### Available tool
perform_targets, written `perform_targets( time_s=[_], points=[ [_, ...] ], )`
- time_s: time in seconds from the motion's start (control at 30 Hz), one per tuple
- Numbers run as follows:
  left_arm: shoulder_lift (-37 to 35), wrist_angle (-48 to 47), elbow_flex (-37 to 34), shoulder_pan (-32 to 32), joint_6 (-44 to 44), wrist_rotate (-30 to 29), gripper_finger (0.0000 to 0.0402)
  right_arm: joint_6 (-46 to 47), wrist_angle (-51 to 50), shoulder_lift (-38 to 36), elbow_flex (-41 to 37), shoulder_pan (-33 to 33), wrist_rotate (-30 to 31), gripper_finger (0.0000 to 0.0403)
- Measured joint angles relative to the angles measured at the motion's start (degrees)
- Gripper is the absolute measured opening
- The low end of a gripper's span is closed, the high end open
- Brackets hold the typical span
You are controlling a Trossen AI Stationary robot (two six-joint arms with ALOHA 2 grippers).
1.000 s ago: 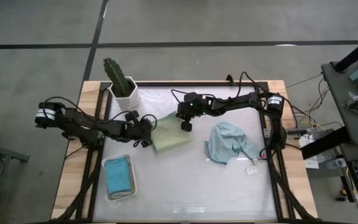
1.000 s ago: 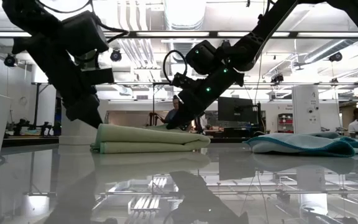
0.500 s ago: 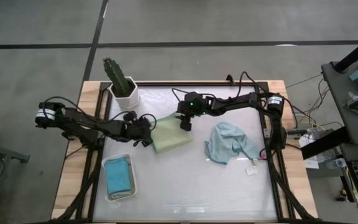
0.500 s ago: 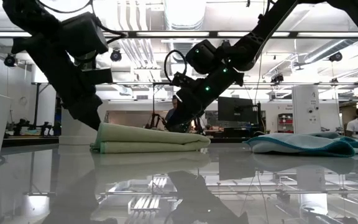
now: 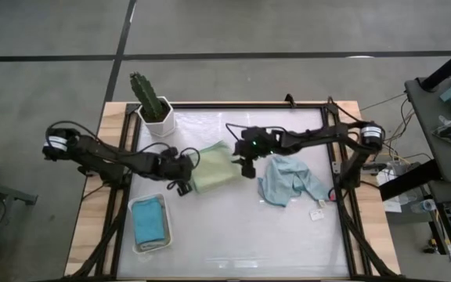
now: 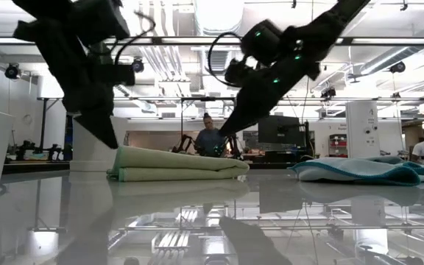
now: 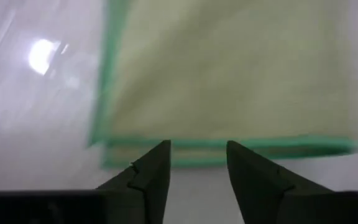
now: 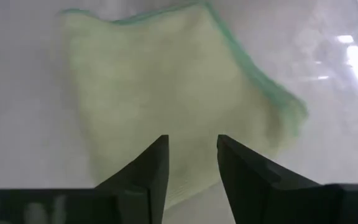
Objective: Fold microfiber towels
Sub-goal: Fold the green microfiber towel
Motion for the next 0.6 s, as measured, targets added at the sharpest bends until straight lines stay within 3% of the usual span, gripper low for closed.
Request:
perform_targets(
  time_s=[0.17, 0.4, 0.6],
  points=[
    [0.1, 9.2, -0.6, -6.4, 0.6, -0.1, 0.0104, 4.3, 11.2, -1.4, -6.9, 4.7, 0.4, 0.0102],
    [0.1, 17.8, -2.7, -9.2, 0.5, -7.1, 0.0056, 7.3, 24.3, 1.6, -12.6, 6.9, 6.4, 0.0048],
    [2.2, 23.5, -5.1, -9.3, 0.4, -3.7, 0.0025, 7.5, 25.9, 5.8, -12.7, 6.9, 6.5, 0.0028]
  ],
)
